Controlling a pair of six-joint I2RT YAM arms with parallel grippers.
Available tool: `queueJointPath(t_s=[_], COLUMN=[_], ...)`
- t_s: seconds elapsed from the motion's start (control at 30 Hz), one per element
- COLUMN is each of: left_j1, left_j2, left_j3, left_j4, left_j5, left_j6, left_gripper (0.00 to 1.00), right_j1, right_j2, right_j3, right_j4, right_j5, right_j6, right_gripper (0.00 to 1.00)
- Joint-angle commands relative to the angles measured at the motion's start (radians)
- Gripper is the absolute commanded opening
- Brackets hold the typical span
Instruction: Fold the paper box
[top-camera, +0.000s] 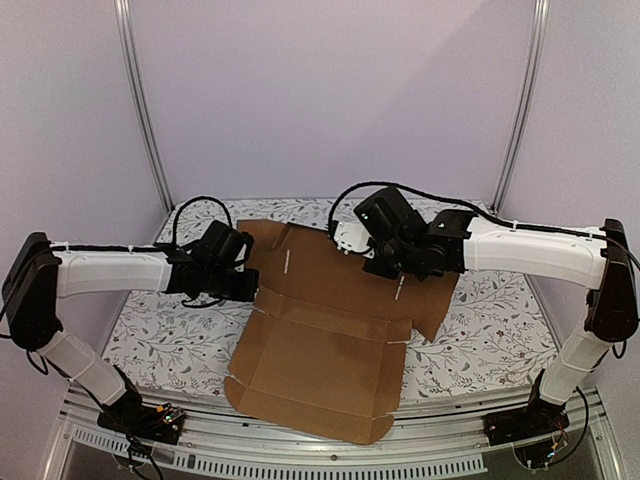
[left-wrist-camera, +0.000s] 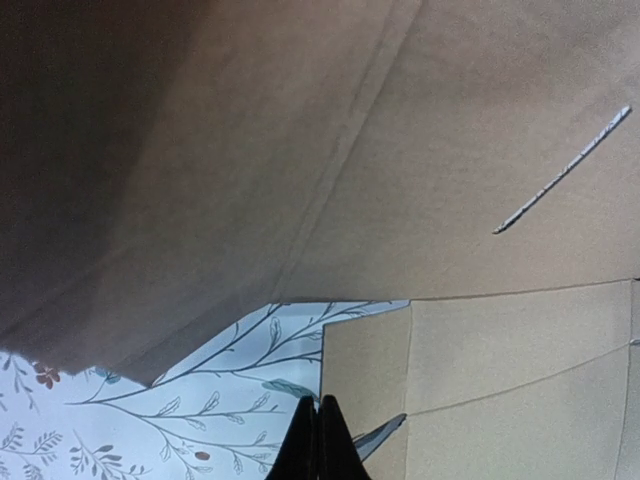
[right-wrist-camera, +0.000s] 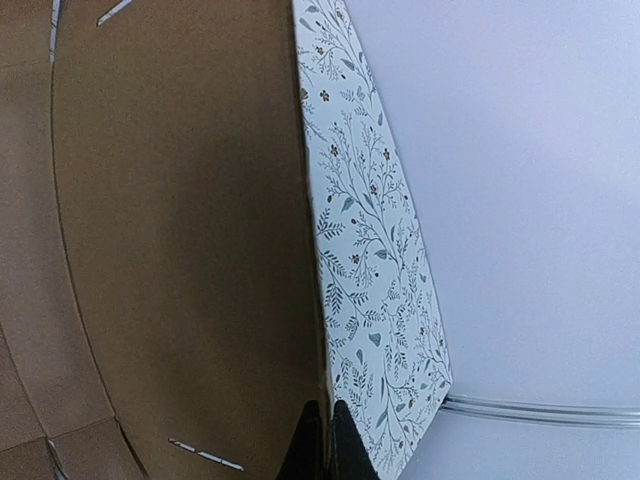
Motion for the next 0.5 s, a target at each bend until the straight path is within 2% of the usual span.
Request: queueJointPath(t_s=[0.0,0.47], left_j1=[-0.008,-0.010], left_j2=[0.026,0.046], left_j3=[-0.027,-0.112], left_j4=[0.044,0.157], left_j5=[-0.059,-0.055], left_j6=[0.012,-0.004], left_gripper=[0.00,0.00], right_j1=[-0.002,-0.002], right_j2=[0.010,0.018], right_j3=[-0.002,0.012], right_j4=[-0.006,-0.015], right_j5=[-0.017,-0.035], right_j6=[0.040,0.061], right_gripper=[0.00,0.00])
